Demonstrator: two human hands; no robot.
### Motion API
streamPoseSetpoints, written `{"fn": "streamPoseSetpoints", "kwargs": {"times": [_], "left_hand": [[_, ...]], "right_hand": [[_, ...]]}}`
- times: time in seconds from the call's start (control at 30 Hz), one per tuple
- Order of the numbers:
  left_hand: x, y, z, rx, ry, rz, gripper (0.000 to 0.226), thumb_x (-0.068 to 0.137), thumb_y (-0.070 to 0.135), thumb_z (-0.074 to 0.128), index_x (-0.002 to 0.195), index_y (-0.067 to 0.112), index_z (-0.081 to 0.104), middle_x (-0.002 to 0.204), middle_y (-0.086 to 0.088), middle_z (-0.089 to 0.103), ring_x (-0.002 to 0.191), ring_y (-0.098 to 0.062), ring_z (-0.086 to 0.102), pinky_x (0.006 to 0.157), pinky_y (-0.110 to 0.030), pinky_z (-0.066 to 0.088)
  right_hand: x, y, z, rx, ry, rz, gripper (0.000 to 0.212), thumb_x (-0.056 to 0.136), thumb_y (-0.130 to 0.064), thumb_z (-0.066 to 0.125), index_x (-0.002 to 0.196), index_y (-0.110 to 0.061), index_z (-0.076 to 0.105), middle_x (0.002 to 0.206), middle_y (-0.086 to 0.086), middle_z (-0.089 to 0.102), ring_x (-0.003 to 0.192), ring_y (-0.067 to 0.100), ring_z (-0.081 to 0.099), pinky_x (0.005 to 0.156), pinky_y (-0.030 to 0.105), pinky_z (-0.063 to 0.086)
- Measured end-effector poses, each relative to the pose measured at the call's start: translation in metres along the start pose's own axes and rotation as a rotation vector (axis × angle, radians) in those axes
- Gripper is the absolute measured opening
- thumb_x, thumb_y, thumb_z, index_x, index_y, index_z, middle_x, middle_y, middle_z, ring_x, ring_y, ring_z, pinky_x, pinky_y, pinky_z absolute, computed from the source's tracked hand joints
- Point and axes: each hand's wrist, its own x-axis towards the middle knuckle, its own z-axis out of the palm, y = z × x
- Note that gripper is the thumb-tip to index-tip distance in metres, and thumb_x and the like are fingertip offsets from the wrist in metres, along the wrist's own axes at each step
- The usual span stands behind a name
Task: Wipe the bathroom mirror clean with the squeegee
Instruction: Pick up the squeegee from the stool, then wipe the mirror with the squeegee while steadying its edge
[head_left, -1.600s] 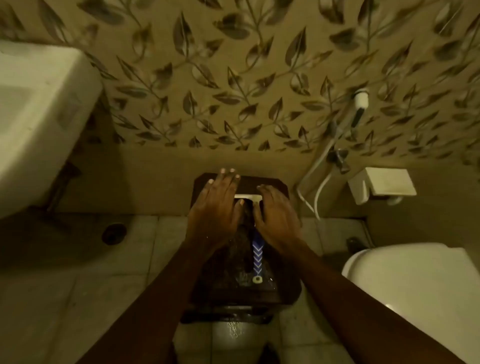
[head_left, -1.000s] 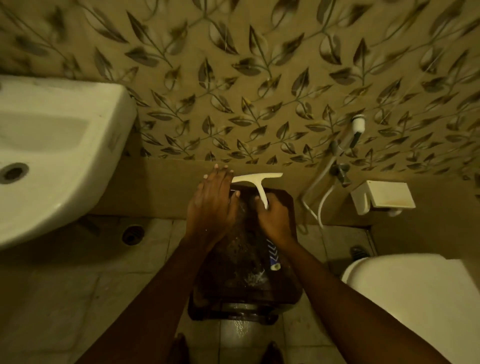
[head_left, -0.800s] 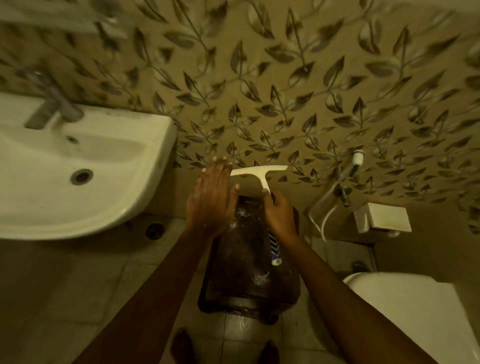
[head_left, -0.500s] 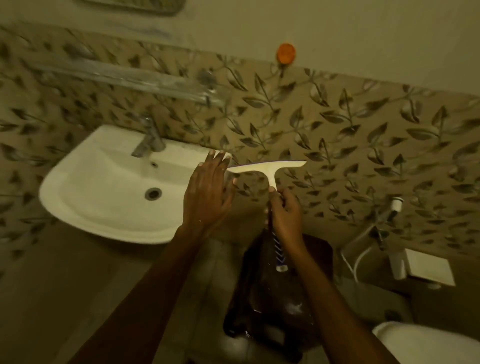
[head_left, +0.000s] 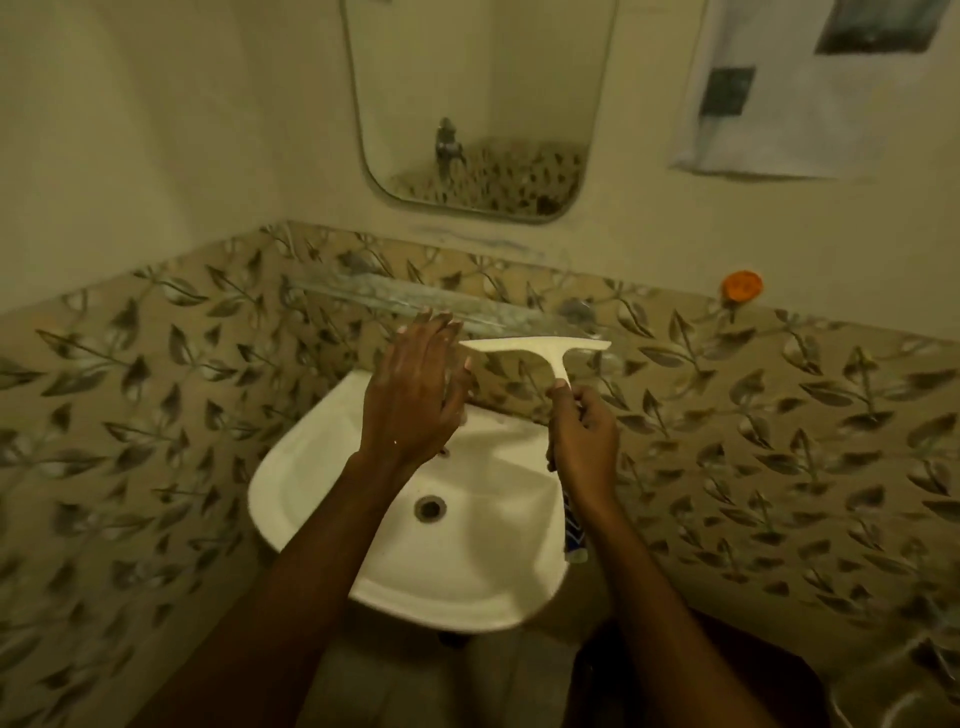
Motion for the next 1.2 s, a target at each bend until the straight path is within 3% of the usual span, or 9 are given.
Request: {"fn": "streamPoseSetpoints", "kwargs": {"times": [0.07, 0.23, 0.4, 0.6, 0.83, 0.93, 1.07, 1.2], "left_hand": [[0.022, -0.023, -0.006, 0.007, 0.021, 0.014, 0.041, 0.098, 0.03, 0.043, 0.133, 0.01, 0.049, 0.139, -0.008, 0.052, 0.136, -0.022, 0.038, 0.114, -0.033, 0.022], [0.082, -0.083, -0.019, 0.007, 0.145, 0.027, 0.039, 0.097, 0.031, 0.043, 0.13, 0.011, 0.051, 0.135, -0.007, 0.054, 0.133, -0.022, 0.042, 0.111, -0.042, 0.033], [0.141, -0.131, -0.028, 0.04, 0.169, 0.074, 0.04, 0.097, 0.032, 0.041, 0.131, 0.012, 0.051, 0.137, -0.006, 0.052, 0.136, -0.021, 0.039, 0.112, -0.04, 0.029], [0.205, -0.18, -0.042, 0.052, 0.236, 0.141, 0.039, 0.096, 0.033, 0.042, 0.126, 0.012, 0.054, 0.133, -0.005, 0.056, 0.132, -0.02, 0.043, 0.109, -0.035, 0.032], [0.293, -0.23, -0.063, -0.076, 0.368, 0.163, 0.036, 0.097, 0.034, 0.041, 0.12, 0.013, 0.058, 0.124, -0.003, 0.061, 0.122, -0.017, 0.051, 0.105, -0.033, 0.037], [0.329, -0.243, -0.072, -0.15, 0.431, 0.205, 0.03, 0.096, 0.03, 0.046, 0.118, 0.013, 0.058, 0.121, -0.003, 0.062, 0.117, -0.016, 0.053, 0.103, -0.026, 0.036], [0.367, -0.253, -0.085, -0.259, 0.525, 0.238, 0.029, 0.096, 0.03, 0.045, 0.115, 0.013, 0.059, 0.116, -0.002, 0.063, 0.111, -0.015, 0.055, 0.098, -0.02, 0.033], [0.399, -0.249, -0.089, -0.295, 0.511, 0.286, 0.027, 0.096, 0.029, 0.045, 0.111, 0.012, 0.059, 0.112, -0.003, 0.063, 0.105, -0.015, 0.057, 0.093, -0.02, 0.033]], "right_hand": [[0.013, -0.011, 0.024, -0.014, -0.006, -0.05, 0.045, 0.095, -0.046, 0.05, 0.081, -0.004, 0.055, 0.064, 0.026, 0.049, 0.051, 0.029, 0.045, 0.047, 0.044, 0.045], [0.054, -0.032, 0.08, 0.009, 0.051, -0.16, 0.035, 0.094, -0.049, 0.05, 0.074, -0.021, 0.058, 0.059, 0.003, 0.051, 0.05, 0.017, 0.047, 0.048, 0.036, 0.041], [0.099, -0.063, 0.131, 0.001, 0.094, -0.208, 0.025, 0.095, -0.047, 0.05, 0.081, -0.029, 0.062, 0.067, 0.002, 0.061, 0.06, 0.026, 0.057, 0.052, 0.048, 0.051], [0.143, -0.098, 0.179, -0.008, 0.136, -0.333, 0.028, 0.095, -0.046, 0.051, 0.078, -0.025, 0.059, 0.063, 0.004, 0.059, 0.056, 0.029, 0.057, 0.049, 0.048, 0.051], [0.179, -0.141, 0.222, -0.031, 0.187, -0.527, 0.022, 0.098, -0.035, 0.053, 0.078, -0.028, 0.059, 0.057, -0.007, 0.054, 0.048, 0.011, 0.05, 0.042, 0.033, 0.043], [0.19, -0.166, 0.234, -0.069, 0.253, -0.607, 0.02, 0.098, -0.031, 0.053, 0.08, -0.026, 0.06, 0.061, -0.01, 0.058, 0.052, 0.006, 0.054, 0.041, 0.015, 0.04], [0.203, -0.197, 0.245, -0.132, 0.323, -0.658, 0.016, 0.099, -0.029, 0.052, 0.094, -0.017, 0.063, 0.076, -0.005, 0.065, 0.068, 0.002, 0.062, 0.049, 0.011, 0.048], [0.22, -0.239, 0.243, -0.177, 0.38, -0.733, 0.013, 0.1, -0.027, 0.05, 0.093, -0.021, 0.059, 0.076, -0.004, 0.062, 0.063, 0.003, 0.061, 0.048, 0.015, 0.05]]}}
